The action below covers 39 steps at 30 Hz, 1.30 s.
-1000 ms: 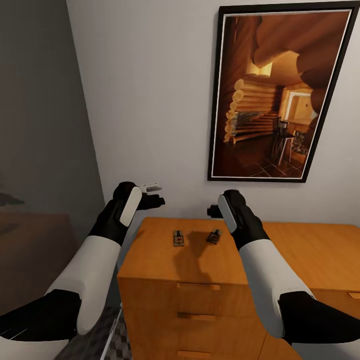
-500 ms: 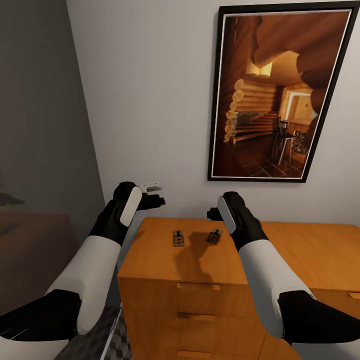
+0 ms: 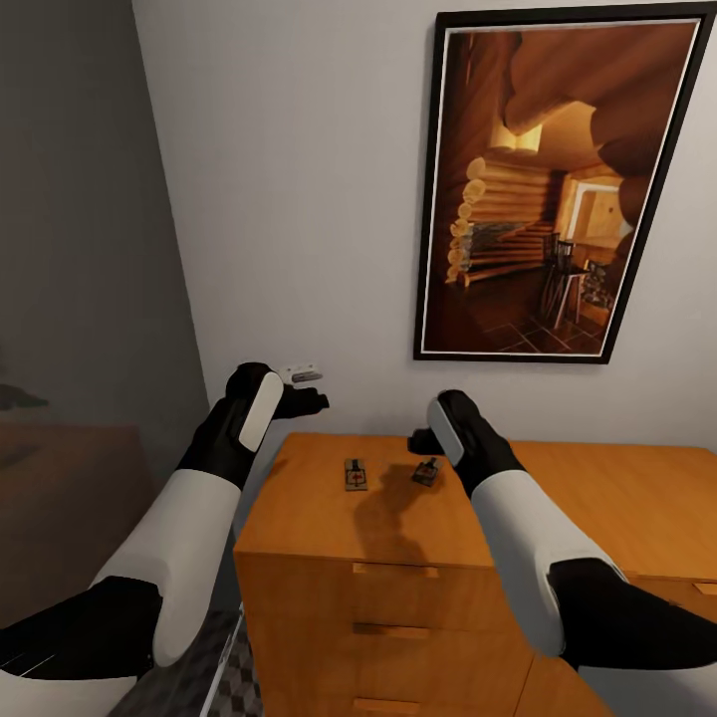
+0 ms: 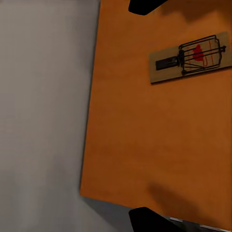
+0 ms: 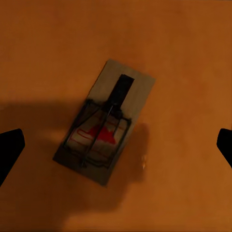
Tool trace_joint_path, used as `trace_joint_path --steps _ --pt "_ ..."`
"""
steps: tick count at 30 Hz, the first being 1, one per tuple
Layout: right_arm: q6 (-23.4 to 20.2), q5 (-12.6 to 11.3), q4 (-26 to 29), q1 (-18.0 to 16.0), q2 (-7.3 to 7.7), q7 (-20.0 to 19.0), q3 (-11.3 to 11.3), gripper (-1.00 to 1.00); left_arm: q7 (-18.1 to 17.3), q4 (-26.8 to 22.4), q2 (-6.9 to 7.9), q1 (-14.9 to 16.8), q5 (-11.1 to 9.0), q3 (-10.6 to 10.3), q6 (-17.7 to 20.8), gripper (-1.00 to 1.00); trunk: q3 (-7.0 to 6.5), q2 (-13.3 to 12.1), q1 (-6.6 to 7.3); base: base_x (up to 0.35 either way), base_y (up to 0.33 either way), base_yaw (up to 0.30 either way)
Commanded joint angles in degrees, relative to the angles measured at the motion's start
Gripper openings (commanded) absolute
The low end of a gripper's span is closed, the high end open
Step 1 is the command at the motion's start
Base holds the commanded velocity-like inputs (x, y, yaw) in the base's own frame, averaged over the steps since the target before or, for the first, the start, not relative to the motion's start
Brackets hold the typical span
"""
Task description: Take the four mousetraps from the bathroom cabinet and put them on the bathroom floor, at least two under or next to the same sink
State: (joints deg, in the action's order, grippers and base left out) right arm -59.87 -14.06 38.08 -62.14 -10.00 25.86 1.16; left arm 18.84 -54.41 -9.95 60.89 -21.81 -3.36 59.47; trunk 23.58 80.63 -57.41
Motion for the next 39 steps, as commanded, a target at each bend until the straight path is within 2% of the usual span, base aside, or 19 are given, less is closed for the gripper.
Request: trace_joint_path --steps 1,8,14,39 --pt "-0.1 -1.0 -0.9 -0.6 0.0 0.6 0.1 1.0 0.6 0.0 0.01 0.0 -0.6 -0.1 0.1 1.0 0.07 0.0 0.0 0.0 0.0 0.0" --pt "-0.1 -3.1 -5.1 -2.8 0.0 0.6 0.1 1.0 0.6 -0.1 0.02 0.1 -0.5 -0.1 0.2 1.0 0.07 0.0 0.0 0.0 0.0 0.0" --pt "-0.1 -3.7 -6.3 -3.4 0.0 0.7 0.1 1.0 0.6 0.0 0.02 0.0 -0.5 -0.1 0.2 1.0 0.07 0.0 0.0 0.0 0.0 0.0" --pt "-0.1 -4.7 -10.0 -6.9 0.0 0.7 0.1 1.0 0.6 0.0 -0.05 0.1 -0.5 -0.2 0.2 1.0 0.07 0.0 0.0 0.0 0.0 0.0"
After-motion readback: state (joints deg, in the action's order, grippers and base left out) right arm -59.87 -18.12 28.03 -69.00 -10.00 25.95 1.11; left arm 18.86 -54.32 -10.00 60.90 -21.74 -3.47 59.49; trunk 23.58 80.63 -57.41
